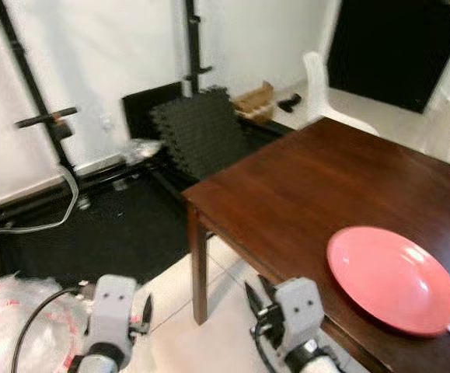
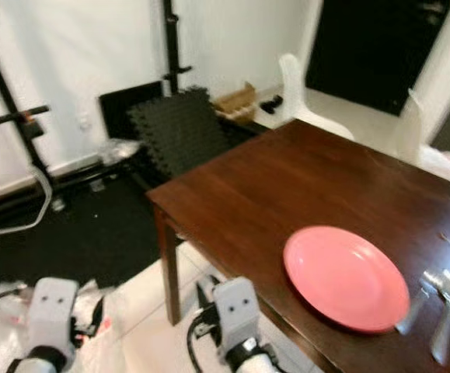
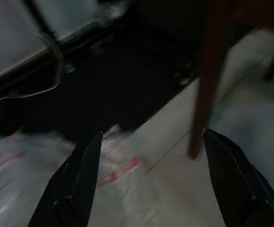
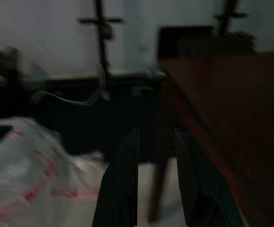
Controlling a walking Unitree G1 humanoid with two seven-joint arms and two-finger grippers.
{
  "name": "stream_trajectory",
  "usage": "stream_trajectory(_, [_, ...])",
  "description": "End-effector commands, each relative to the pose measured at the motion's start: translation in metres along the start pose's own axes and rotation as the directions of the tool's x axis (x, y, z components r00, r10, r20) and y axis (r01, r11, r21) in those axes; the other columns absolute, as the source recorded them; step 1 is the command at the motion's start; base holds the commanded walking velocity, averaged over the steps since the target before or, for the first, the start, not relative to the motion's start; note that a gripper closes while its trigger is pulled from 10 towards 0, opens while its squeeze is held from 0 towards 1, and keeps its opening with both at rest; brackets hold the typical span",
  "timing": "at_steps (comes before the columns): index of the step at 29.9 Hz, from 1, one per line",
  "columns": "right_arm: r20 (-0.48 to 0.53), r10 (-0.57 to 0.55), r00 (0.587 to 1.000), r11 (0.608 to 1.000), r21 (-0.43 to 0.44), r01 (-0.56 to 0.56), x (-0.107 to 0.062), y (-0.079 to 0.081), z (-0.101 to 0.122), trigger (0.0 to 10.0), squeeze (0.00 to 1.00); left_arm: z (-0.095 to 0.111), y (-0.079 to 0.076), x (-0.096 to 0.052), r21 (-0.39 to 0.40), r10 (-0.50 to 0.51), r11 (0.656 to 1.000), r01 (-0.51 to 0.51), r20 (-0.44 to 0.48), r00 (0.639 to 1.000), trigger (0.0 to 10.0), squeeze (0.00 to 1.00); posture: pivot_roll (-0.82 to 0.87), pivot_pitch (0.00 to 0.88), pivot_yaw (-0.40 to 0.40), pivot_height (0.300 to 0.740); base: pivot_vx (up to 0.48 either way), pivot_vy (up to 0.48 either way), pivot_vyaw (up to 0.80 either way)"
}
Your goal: Setting the table
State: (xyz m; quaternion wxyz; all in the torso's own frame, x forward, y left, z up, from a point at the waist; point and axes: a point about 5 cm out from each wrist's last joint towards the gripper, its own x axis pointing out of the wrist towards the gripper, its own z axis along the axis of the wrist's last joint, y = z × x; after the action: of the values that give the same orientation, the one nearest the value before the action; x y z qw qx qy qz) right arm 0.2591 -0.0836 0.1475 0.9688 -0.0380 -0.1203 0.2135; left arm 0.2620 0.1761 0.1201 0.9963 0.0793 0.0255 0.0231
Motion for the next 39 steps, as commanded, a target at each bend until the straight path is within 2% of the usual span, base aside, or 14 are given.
stream_trajectory(1, [-0.030,0.000,1.000,1.000,0.009,0.000,-0.0054,-0.0014,-0.0068,10.0,0.02,-0.0094,-0.0002,-0.0037,0.007,0.006,1.000,-0.005,-0.037,0.999,10.0,0.00,0.03,0.163,0.059,0.740,0.000,0.000,0.76])
stream_trajectory(39, [-0.021,0.011,1.000,1.000,0.021,-0.011,-0.0037,-0.0004,-0.0070,10.0,0.07,-0.0105,-0.0044,-0.0027,0.006,-0.009,1.000,0.009,-0.039,0.999,10.0,0.00,0.03,0.150,0.058,0.740,0.000,0.000,0.76])
